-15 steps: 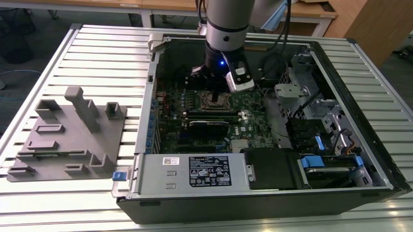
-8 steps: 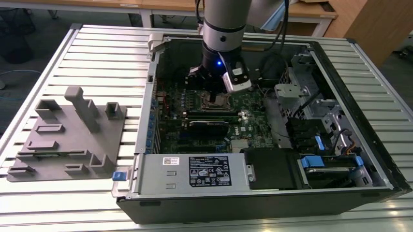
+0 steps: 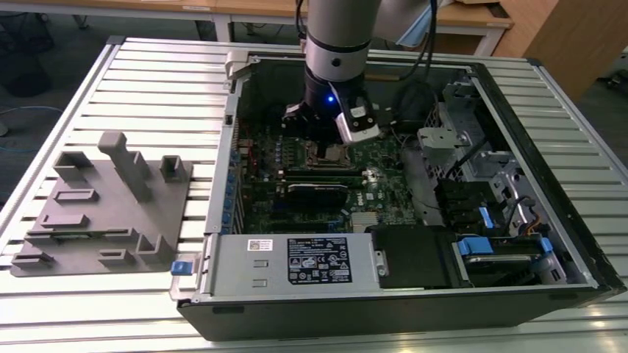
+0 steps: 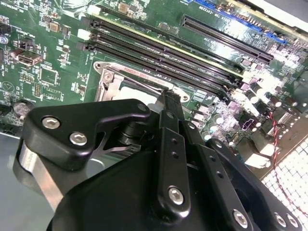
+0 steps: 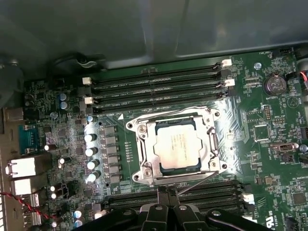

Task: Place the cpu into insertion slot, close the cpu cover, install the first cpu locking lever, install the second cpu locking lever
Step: 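Install the second cpu locking lever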

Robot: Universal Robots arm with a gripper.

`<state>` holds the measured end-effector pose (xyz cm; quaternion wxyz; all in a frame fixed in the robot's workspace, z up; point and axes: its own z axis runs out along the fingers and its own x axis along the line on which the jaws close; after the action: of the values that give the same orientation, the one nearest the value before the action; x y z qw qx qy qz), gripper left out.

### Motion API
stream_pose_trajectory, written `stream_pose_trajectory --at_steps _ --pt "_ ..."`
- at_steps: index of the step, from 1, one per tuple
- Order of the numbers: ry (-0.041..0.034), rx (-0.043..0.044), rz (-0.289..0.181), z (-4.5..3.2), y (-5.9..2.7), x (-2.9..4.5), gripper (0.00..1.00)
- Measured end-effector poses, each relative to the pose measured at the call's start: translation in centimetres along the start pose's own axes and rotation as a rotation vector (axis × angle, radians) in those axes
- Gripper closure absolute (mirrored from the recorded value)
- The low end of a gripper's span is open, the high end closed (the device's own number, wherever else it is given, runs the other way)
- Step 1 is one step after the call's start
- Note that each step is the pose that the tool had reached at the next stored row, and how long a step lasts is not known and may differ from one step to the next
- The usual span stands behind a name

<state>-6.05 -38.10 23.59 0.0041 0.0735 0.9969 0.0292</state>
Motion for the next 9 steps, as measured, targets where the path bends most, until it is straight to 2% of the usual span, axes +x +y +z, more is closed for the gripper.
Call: stream_pose_trajectory --at_steps 9 --pt "0.0001 0.0001 0.000 0.84 -0.15 0.28 0.89"
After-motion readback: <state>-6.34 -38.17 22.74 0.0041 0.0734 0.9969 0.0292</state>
